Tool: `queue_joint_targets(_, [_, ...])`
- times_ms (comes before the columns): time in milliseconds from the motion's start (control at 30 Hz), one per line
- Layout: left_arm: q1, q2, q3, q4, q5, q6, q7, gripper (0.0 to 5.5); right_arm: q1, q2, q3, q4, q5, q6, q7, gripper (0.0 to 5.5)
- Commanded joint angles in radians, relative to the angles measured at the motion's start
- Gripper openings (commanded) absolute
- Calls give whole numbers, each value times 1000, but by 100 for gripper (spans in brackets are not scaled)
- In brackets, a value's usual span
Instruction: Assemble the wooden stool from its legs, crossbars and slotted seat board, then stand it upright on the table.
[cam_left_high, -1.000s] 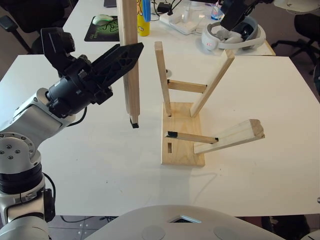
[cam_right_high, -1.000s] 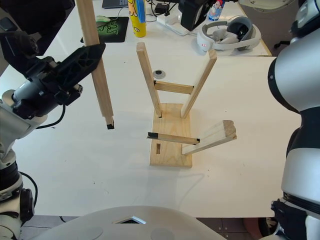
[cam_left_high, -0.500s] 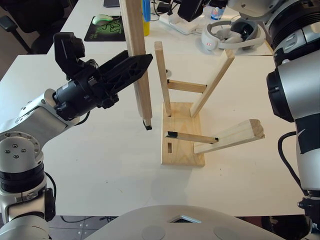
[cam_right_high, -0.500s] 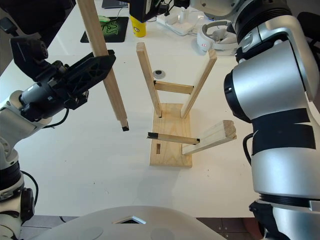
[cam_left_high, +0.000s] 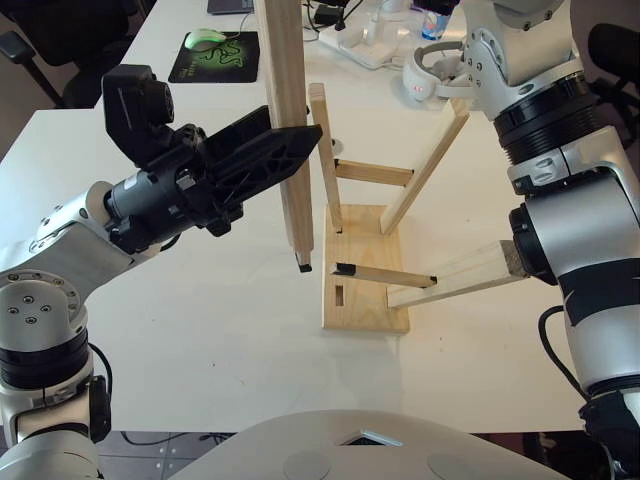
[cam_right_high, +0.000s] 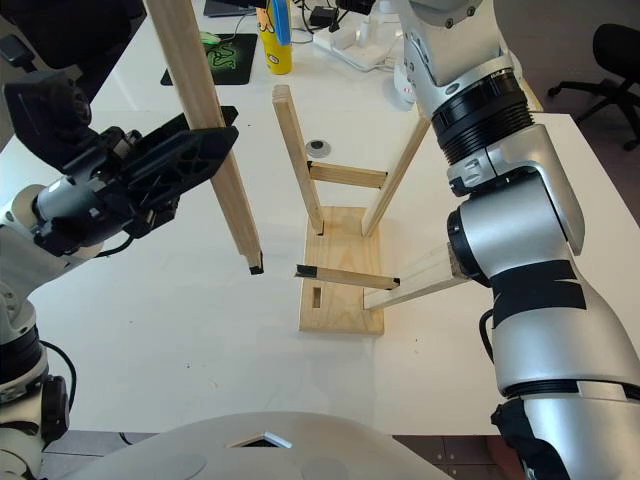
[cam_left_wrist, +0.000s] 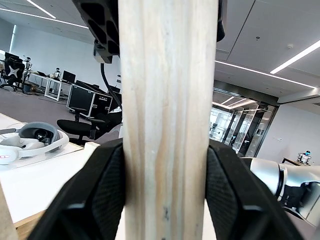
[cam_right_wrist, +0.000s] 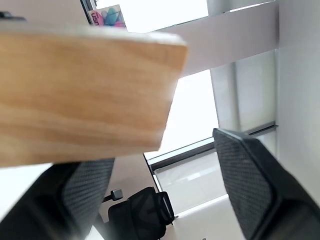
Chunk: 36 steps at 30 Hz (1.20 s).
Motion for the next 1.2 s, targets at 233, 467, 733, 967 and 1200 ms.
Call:
queue_joint_targets(233, [23,11,4,80,110,8,64,206,-152,71,-240,240,-218,87,-115,340])
queue_joint_targets(467, [24,3,20,79,123,14,65,205,-196,-19,-335,439,-203,122,282,340])
queue_joint_targets(733, [9,1,12,79,133,23,56,205,-74,42,-358,289,-183,189,483,340])
queue_joint_targets(967, [9,-3,0,79,148,35,47,205,-30,116,-390,66,-135,326,423,340])
queue_joint_targets(1200, [7,-9,0,80,166,35,43,204,3,130,-391,-62,-129,406,409,340])
